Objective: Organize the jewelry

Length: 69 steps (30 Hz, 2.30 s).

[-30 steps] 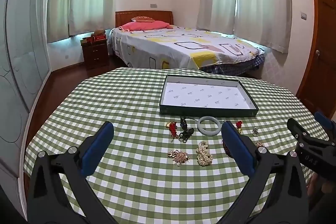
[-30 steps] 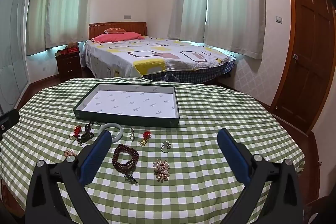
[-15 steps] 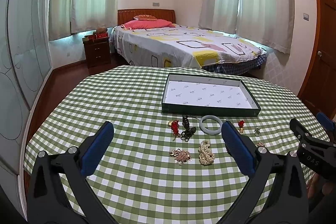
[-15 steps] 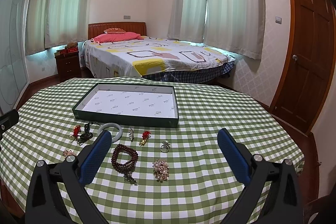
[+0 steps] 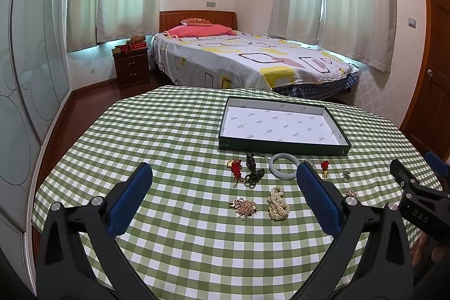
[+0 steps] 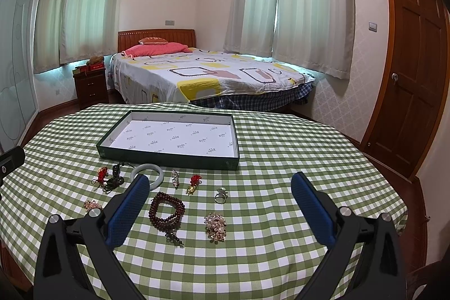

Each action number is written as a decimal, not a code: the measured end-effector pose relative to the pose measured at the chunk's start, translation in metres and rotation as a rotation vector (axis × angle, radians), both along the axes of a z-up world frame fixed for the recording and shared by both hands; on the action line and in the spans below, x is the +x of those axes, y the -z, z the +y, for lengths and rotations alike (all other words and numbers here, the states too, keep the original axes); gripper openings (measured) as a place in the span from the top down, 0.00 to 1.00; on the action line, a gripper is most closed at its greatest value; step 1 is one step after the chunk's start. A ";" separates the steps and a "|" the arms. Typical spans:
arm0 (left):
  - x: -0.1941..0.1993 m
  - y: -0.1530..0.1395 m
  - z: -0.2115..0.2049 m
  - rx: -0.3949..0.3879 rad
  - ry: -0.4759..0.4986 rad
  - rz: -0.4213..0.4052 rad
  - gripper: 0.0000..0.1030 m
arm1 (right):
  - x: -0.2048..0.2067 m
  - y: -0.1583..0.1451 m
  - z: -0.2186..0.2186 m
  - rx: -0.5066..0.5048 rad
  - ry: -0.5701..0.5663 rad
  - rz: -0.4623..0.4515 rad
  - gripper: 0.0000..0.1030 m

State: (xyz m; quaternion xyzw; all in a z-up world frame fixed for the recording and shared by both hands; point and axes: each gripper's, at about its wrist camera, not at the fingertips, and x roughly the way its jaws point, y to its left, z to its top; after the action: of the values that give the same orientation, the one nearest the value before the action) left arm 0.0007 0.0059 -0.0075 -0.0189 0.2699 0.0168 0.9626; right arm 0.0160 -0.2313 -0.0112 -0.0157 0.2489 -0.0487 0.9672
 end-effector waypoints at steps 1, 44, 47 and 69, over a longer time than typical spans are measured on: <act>0.000 0.000 0.000 0.000 0.001 0.000 0.03 | 0.000 0.000 0.000 -0.001 0.000 0.000 0.05; 0.000 0.000 0.002 -0.001 -0.001 0.003 0.03 | -0.001 0.001 0.000 -0.004 -0.001 0.004 0.05; 0.000 0.001 0.003 -0.002 -0.002 0.006 0.03 | -0.001 0.001 -0.001 -0.005 0.002 0.006 0.05; 0.057 0.087 0.012 -0.074 -0.004 0.198 0.06 | 0.038 0.084 -0.018 0.032 0.004 0.175 0.05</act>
State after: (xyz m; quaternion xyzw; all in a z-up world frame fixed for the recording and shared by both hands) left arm 0.0574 0.0176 -0.0947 -0.0533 0.3639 0.0104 0.9299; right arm 0.0541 -0.2492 -0.0950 -0.0040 0.3333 -0.0452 0.9417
